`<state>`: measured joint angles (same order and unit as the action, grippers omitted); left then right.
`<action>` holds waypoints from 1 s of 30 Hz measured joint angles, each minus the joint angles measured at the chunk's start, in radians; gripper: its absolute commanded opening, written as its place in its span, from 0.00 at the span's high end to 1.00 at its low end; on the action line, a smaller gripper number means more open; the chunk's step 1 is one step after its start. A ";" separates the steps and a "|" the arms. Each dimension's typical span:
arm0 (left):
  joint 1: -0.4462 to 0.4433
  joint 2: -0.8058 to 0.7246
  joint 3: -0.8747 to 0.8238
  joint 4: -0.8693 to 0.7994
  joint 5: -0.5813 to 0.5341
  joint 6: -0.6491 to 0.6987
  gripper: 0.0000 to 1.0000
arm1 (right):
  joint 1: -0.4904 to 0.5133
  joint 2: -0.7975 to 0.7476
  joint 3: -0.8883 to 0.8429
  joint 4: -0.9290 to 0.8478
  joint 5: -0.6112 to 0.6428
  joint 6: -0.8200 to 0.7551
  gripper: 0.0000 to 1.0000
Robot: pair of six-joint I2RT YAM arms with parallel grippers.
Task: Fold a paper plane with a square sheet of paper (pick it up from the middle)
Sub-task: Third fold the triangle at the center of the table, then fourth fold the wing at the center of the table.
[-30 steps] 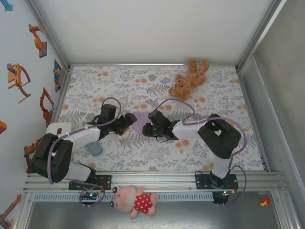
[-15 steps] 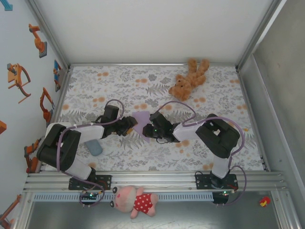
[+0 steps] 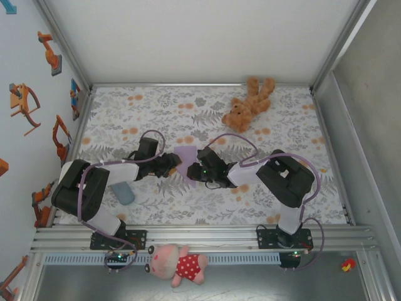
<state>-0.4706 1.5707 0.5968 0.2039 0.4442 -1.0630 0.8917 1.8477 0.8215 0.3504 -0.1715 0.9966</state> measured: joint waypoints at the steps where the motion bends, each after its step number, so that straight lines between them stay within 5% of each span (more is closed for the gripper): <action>1: 0.000 0.002 0.003 0.001 0.002 0.000 0.58 | 0.000 0.000 0.000 0.000 0.000 0.000 0.86; 19: 0.029 0.098 0.090 -0.020 0.114 0.111 0.63 | 0.000 0.000 -0.005 0.008 0.000 -0.001 0.86; 30: 0.055 0.117 0.116 -0.135 0.163 0.240 0.93 | -0.008 -0.006 -0.007 0.005 -0.021 -0.034 0.81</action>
<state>-0.4156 1.6875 0.7132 0.0685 0.6071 -0.8234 0.8833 1.8412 0.8146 0.3557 -0.1921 0.9627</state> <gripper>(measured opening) 0.116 0.172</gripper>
